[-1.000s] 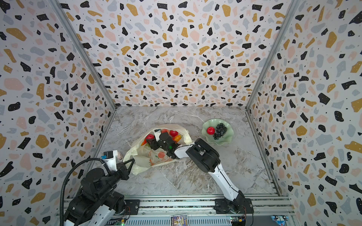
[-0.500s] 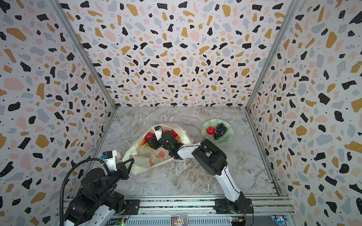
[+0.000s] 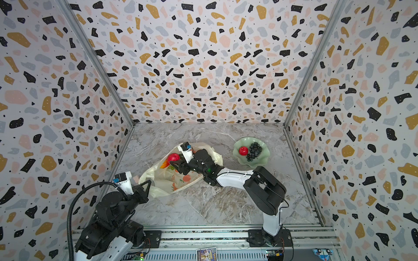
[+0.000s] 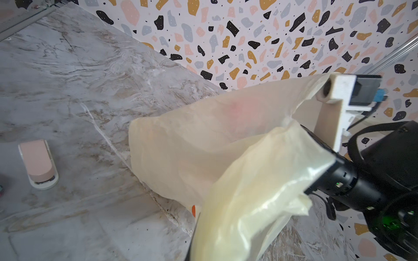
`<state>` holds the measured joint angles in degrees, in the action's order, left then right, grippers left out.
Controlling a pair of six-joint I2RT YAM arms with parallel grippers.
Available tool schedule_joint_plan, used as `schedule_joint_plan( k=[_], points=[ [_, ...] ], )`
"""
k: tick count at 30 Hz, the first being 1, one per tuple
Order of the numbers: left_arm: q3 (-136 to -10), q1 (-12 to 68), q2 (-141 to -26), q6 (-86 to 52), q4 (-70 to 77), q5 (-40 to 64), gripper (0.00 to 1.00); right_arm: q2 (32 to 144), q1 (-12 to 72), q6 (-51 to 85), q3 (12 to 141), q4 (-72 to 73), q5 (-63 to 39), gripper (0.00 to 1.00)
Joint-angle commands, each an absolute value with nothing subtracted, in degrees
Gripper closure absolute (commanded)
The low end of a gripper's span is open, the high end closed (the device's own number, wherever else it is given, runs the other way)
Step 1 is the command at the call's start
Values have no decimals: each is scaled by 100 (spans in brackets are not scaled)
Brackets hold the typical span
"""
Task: Take fruits out of the plastic bag
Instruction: Take out the fake fruit from the plastic bag.
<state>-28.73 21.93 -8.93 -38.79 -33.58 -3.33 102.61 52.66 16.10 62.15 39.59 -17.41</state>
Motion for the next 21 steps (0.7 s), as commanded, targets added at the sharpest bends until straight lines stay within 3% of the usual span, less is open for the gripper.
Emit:
schedule_joint_plan(
  k=[1, 11, 21],
  points=[
    [-2744, 2206, -1030, -3935, -2778, -371, 100, 9597, 5262, 1326, 6070, 3594, -2309, 61],
    [-2619, 2206, -1224, -3920, -2511, -255, 100, 8339, 5249, 1004, 5539, 2955, -3070, 61],
    [-2593, 2214, -1179, -3894, -2531, -203, 100, 7791, 5247, 985, 5859, 2716, -3363, 61]
  ],
)
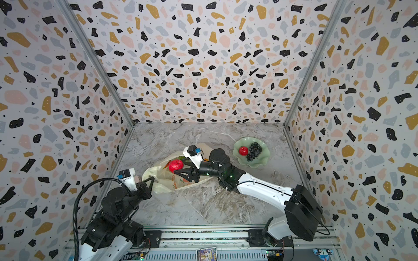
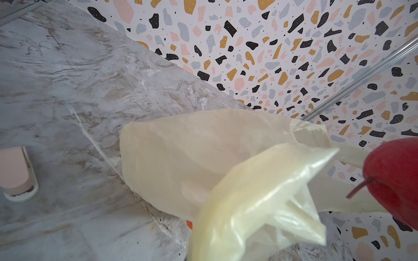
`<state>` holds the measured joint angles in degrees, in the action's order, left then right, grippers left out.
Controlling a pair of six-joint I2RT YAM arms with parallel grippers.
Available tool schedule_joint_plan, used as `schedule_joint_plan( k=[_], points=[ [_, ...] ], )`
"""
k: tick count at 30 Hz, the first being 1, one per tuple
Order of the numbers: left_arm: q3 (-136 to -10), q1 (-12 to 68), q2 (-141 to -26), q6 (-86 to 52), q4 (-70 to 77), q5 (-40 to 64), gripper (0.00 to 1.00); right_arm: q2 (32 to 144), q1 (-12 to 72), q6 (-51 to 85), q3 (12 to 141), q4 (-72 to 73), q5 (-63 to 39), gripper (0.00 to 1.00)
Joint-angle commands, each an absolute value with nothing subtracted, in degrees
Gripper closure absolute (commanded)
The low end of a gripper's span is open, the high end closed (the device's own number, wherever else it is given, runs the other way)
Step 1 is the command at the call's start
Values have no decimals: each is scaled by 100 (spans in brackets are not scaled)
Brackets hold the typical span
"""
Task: Take fruits out of the plastic bag
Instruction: Place the fake fruit on the plate.
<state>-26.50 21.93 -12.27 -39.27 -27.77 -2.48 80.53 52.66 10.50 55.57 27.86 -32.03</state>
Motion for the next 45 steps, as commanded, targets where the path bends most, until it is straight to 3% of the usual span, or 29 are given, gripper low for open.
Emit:
schedule_joint_plan(
  k=[1, 12, 21, 33, 45],
  points=[
    [-2588, 2206, -1168, -3908, -2535, -213, 100, 7743, 5255, 984, 5902, 2707, -3366, 61],
    [-2582, 2212, -1166, -3915, -2553, -246, 100, 7104, 5097, 943, 6311, 2160, -2588, 61],
    [-2584, 2214, -1161, -3923, -2570, -263, 100, 6627, 4229, 927, 6250, 1600, -1900, 63],
    [-2575, 2211, -1204, -3929, -2574, -229, 100, 6571, 2205, 1291, 5666, 958, -1781, 63],
    [-2575, 2206, -1190, -3917, -2571, -206, 100, 7498, -59, 2554, 4408, 1841, -3173, 63]
  ],
)
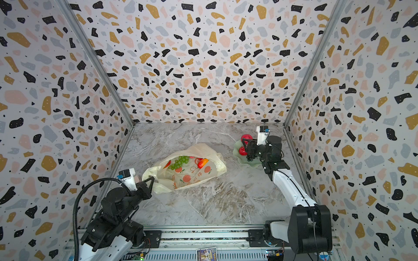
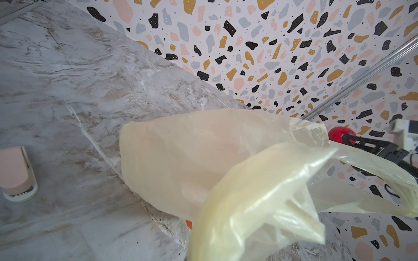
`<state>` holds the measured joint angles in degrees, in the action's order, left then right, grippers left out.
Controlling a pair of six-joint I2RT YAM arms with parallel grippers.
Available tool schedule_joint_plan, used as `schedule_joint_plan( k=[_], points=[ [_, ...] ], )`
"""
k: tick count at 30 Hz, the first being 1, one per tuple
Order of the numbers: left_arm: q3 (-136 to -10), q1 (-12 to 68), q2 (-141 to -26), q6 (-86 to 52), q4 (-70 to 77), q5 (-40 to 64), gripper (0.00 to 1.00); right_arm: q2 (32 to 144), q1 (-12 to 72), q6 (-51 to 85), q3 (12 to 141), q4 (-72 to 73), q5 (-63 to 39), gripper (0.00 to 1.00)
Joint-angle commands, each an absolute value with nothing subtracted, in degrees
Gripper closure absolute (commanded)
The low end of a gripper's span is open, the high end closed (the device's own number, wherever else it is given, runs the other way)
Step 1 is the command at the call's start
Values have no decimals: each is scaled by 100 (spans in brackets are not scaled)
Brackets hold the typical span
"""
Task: Take fruits out of the plastic bag
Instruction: Place the fake fruit on the plate.
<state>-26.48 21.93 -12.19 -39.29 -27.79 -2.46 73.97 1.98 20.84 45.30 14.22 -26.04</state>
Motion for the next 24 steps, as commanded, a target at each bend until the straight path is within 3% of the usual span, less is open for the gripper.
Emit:
schedule_joint_plan(
  k=[1, 12, 24],
  points=[
    [-2575, 2207, -1182, -3916, -2575, -204, 100, 7596, -183, 2624, 4333, 1917, -3247, 63],
    [-2572, 2206, -1161, -3912, -2570, -211, 100, 8355, -483, 2382, 4309, 1629, -3114, 61],
    [-2557, 2212, -1134, -3922, -2546, -211, 100, 8212, -470, 2315, 4094, 1503, -2795, 57]
  ],
)
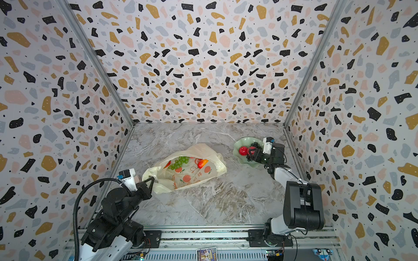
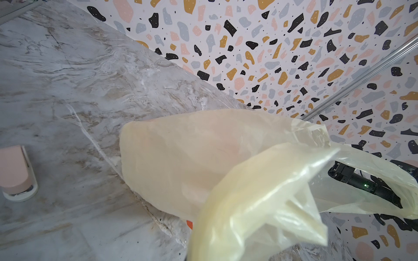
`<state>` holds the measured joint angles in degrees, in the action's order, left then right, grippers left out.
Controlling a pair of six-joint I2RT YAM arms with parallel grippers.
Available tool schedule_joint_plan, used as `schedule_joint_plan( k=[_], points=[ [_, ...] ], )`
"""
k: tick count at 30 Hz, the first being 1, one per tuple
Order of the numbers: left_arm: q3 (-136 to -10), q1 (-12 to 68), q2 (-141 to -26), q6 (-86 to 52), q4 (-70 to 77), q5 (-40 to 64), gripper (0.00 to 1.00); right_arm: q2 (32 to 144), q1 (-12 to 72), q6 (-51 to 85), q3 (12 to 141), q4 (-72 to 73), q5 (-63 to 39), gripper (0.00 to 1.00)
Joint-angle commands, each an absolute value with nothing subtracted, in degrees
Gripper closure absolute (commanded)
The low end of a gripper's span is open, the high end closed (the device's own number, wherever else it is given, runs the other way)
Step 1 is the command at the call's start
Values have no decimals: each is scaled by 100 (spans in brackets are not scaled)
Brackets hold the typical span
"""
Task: Take fruits out of the plastic bag
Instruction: Place the fake fruit on the plate.
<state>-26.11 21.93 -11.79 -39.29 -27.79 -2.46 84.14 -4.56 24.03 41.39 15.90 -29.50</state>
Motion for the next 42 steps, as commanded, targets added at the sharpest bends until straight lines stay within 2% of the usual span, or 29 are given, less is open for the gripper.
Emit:
schedule_joint_plan(
  k=[1, 24, 31, 42],
  points=[
    [-2557, 2206, -1133, -3927, -2541, -207, 100, 8186, -473, 2281, 4090, 1445, -2720, 57],
    [-2562, 2208, -1139, -3919, -2558, -193, 100, 8222, -466, 2068, 4023, 1239, -2102, 41],
    [-2565, 2207, -1128, -3920, -2558, -193, 100, 8244, -471, 2083, 4006, 1219, -2061, 31],
    [-2558, 2207, -1138, -3918, -2553, -185, 100, 8217, -481, 2083, 4023, 1175, -1943, 22]
  ],
)
